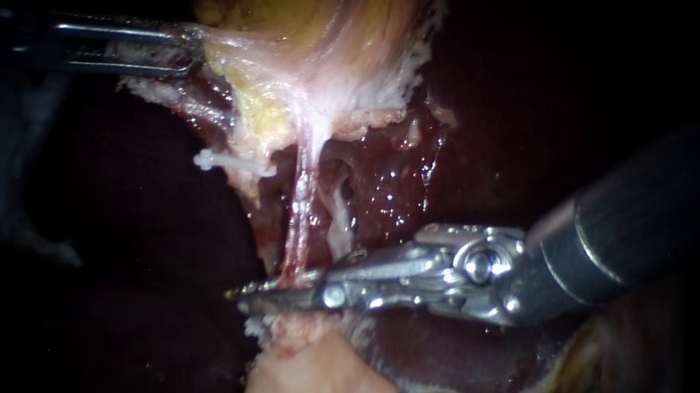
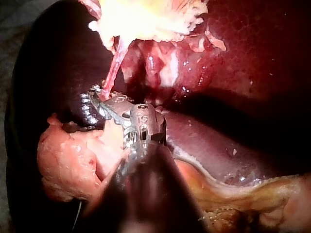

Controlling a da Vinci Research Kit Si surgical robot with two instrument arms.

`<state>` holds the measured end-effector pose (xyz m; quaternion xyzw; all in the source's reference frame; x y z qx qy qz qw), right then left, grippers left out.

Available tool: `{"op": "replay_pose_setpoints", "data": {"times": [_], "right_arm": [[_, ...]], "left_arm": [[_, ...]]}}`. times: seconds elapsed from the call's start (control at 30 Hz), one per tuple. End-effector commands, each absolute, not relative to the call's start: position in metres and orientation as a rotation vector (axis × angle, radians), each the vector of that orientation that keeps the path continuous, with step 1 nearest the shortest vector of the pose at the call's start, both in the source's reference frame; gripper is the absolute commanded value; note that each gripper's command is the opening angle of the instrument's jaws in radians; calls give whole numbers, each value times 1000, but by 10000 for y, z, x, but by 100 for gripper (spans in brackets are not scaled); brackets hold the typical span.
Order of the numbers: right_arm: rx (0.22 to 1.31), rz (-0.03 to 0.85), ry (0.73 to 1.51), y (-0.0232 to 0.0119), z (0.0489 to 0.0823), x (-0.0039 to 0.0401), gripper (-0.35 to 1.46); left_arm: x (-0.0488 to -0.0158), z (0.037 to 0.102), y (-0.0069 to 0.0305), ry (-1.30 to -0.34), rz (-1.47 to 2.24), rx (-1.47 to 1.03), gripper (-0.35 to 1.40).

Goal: Going back first clip right tube

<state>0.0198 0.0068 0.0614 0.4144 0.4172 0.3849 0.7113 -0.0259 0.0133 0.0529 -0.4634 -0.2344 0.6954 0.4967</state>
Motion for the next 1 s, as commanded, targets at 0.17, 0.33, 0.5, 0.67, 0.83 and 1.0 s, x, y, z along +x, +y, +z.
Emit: {"op": "replay_pose_setpoints", "data": {"times": [0.17, 0.33, 0.5, 0.67, 0.83, 1.0], "right_arm": [[919, 855, 928, 69, 616, 198, -22], [930, 869, 984, 70, 619, 204, 41], [912, 841, 1038, 67, 625, 210, 47], [803, 715, 1071, 65, 643, 208, 48], [634, 579, 1029, 66, 659, 197, 49], [506, 508, 1039, 71, 658, 172, 49]], "left_arm": [[-259, 529, 133, -567, 1684, -1122, -35], [-259, 530, 133, -564, 1684, -1121, -35], [-259, 530, 133, -563, 1684, -1121, -35], [-259, 530, 132, -563, 1684, -1121, -35], [-259, 530, 132, -566, 1685, -1122, -35], [-258, 530, 132, -566, 1685, -1122, -35]]}}
